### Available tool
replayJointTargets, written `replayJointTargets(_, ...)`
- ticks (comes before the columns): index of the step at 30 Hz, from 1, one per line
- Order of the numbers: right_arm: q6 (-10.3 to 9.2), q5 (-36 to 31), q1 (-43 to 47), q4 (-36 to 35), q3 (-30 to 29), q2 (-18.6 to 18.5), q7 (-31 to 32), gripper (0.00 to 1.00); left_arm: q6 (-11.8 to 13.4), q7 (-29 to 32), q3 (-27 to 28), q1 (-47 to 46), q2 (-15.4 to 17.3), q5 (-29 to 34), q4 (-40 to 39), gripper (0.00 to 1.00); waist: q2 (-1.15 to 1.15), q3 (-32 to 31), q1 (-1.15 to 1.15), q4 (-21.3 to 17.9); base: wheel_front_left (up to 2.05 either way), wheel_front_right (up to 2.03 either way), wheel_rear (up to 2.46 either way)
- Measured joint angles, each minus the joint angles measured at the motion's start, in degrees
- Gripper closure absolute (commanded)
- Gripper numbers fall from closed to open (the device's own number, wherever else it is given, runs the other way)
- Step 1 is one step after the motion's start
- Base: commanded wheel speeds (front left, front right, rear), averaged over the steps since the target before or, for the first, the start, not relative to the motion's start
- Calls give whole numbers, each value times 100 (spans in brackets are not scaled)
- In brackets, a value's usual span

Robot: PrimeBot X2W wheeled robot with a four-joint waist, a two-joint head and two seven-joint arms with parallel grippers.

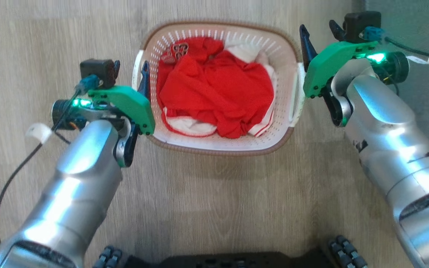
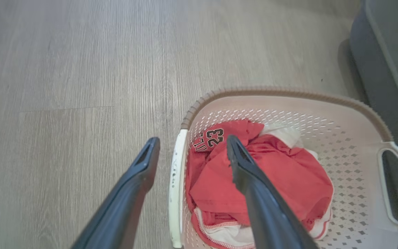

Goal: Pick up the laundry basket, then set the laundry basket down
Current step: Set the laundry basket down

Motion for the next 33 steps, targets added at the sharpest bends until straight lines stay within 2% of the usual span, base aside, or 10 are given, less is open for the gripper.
replayJointTargets(8,0,-564,1050,-1023,-864,-2,-2,0,-16,0,1045,1218,71,929,-1222,0,0,-799,0,-79,0,0,0)
replayJointTargets(11,0,-779,1525,-1397,-1145,-1,-2,0,-136,0,1446,1724,63,1262,-1690,0,0,-1144,0,-89,0,0,0)
replayJointTargets(16,0,-972,2283,-2002,-1450,1,-2,0,-307,-1,1941,2454,-54,1756,-2264,0,0,-1737,0,-81,0,0,0)
replayJointTargets(20,0,-1042,2869,-2412,-1580,3,-2,0,-314,-1,2351,2971,-109,2059,-2707,0,0,-2193,0,-74,0,0,0)
replayJointTargets(33,0,-1402,4124,-3649,-2108,25,-2,0,-358,-1,3115,4117,-252,2595,-3646,0,0,-3123,0,-69,0,0,0)
